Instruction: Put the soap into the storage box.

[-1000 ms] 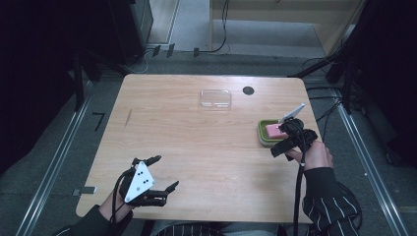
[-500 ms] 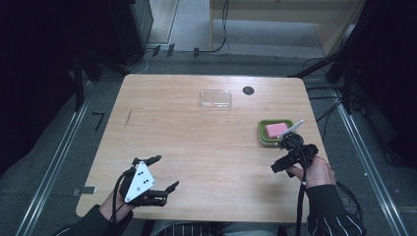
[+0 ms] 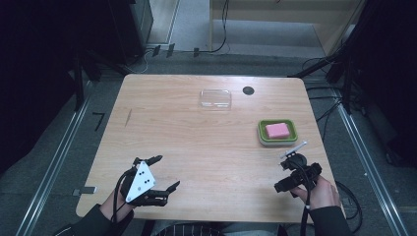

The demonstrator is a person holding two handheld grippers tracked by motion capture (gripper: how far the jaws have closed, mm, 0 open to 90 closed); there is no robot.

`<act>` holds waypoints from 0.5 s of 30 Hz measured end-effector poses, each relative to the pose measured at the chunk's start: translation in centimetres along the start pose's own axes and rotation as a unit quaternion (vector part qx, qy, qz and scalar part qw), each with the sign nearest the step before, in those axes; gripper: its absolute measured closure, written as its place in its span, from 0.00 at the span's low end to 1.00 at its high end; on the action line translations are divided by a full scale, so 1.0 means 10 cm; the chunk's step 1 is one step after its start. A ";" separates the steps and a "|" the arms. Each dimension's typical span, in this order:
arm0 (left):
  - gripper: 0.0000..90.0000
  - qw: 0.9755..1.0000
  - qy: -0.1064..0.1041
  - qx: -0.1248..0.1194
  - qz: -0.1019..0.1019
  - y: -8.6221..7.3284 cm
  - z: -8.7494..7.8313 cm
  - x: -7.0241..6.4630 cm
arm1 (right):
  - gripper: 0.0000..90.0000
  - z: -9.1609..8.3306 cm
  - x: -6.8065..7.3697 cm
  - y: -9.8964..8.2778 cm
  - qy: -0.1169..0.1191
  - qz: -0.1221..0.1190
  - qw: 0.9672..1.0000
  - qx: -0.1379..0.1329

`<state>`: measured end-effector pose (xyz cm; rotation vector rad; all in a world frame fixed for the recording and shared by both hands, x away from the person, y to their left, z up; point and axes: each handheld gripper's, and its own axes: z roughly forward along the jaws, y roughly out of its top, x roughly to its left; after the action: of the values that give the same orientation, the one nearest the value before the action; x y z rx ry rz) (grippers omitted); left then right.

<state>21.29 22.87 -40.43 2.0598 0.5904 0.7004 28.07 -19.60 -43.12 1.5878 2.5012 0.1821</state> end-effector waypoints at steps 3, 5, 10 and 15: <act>0.16 1.000 0.000 0.000 0.000 0.00 0.00 0.00 | 0.06 0.01 0.02 -0.06 -0.002 0.000 1.000 -0.001; 0.16 1.000 0.000 0.001 0.001 0.00 0.00 0.00 | 0.06 0.03 0.03 -0.13 -0.002 -0.001 1.000 -0.001; 0.16 1.000 0.000 0.001 0.002 0.00 0.00 0.00 | 0.06 0.09 0.02 -0.24 0.002 0.000 1.000 0.005; 0.16 1.000 0.000 0.001 0.002 0.01 0.01 0.00 | 0.07 0.16 0.04 -0.27 0.008 -0.007 1.000 0.014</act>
<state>21.32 22.78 -40.42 2.0630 0.5878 0.7034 25.83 -20.36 -45.20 1.5845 2.5379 0.1589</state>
